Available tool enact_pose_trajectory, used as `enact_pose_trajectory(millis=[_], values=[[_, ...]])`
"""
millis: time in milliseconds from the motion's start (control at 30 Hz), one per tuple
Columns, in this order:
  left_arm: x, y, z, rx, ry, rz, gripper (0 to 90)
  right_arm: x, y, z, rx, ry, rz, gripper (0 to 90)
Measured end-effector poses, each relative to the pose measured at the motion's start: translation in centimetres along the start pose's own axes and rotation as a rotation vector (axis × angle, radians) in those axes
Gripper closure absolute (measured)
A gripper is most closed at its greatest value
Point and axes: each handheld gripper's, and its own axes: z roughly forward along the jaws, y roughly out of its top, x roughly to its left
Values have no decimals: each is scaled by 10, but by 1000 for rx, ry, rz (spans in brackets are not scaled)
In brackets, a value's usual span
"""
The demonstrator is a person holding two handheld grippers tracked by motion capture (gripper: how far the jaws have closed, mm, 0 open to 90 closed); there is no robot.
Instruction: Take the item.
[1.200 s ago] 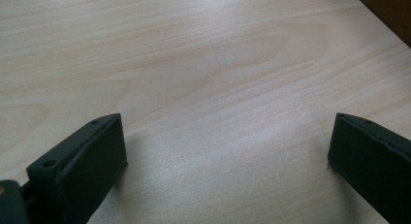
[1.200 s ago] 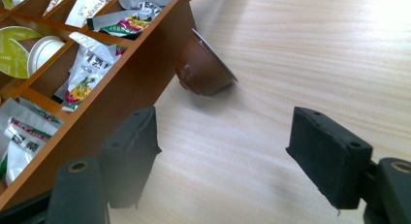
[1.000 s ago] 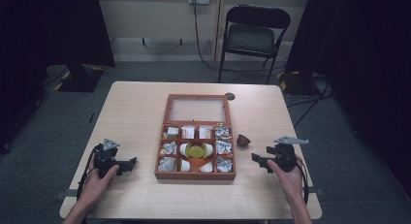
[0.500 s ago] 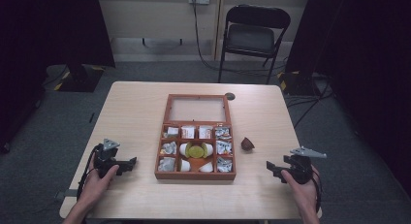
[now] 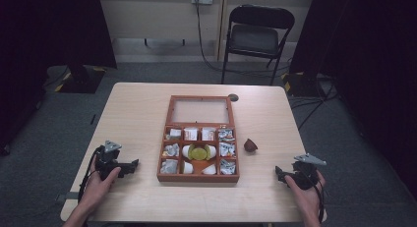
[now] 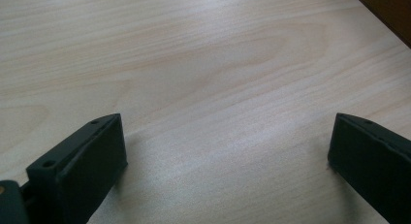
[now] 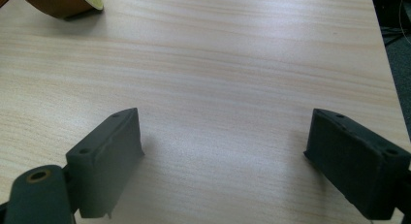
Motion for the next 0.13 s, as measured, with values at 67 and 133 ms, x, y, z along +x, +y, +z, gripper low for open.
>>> enact_pose_trajectory(millis=[67, 133], values=[[0, 0, 0, 0, 0, 0, 0, 0, 0, 0, -1, -2, 4, 119], [0, 0, 0, 0, 0, 0, 0, 1, -1, -1, -1, -8, 8, 118]])
